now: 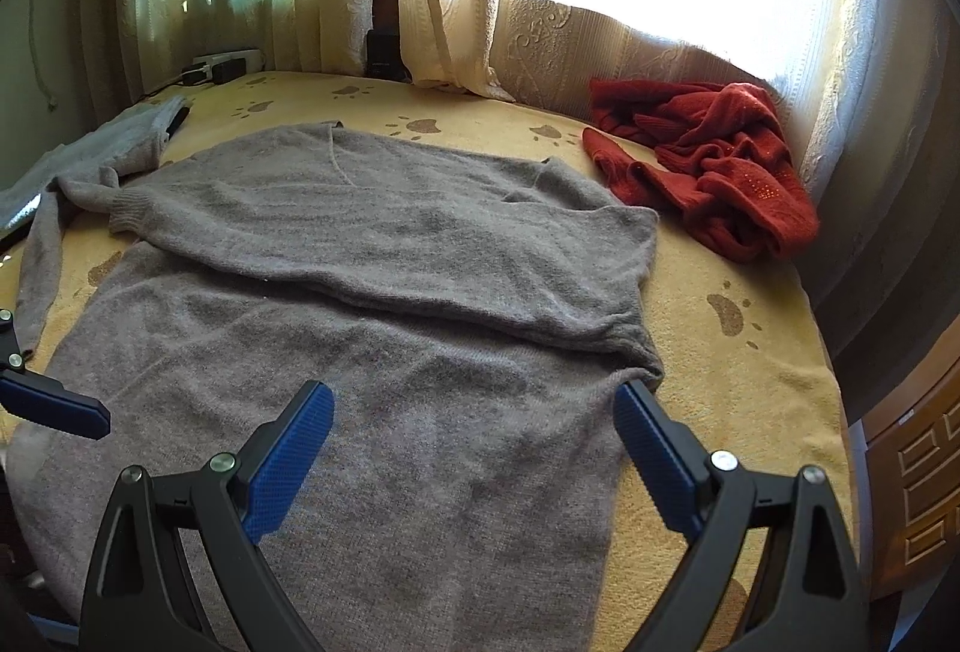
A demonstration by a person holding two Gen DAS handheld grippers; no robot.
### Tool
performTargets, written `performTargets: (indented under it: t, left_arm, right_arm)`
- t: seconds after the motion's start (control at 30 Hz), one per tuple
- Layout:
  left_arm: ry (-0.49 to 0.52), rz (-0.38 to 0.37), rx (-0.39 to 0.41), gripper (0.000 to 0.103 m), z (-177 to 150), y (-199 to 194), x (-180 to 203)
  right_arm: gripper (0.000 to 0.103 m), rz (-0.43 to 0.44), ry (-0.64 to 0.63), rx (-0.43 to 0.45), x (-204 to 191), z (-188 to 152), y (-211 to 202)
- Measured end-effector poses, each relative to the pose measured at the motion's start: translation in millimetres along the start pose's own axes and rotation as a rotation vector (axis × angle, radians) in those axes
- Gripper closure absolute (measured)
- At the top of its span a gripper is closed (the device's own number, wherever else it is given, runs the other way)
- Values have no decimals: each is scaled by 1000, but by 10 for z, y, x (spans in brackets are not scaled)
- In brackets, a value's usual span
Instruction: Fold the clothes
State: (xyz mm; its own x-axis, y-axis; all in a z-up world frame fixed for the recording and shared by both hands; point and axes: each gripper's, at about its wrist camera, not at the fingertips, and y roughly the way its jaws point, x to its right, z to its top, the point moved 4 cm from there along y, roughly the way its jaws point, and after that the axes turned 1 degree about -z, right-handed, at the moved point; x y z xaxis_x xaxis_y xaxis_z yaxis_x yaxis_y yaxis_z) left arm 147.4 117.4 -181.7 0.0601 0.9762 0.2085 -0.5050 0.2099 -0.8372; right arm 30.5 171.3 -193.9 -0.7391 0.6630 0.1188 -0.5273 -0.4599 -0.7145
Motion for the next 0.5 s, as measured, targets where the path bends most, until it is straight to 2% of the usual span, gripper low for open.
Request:
performTargets:
  t: [0.3, 0.5]
  left_arm:
    - [-18, 27, 4, 20, 30, -35, -90]
    - [-13, 76, -3, 20, -2, -126, -166]
  right_arm:
    - [7, 122, 59, 5, -58, 32, 15]
    - [7, 145, 32, -4, -197, 4, 52]
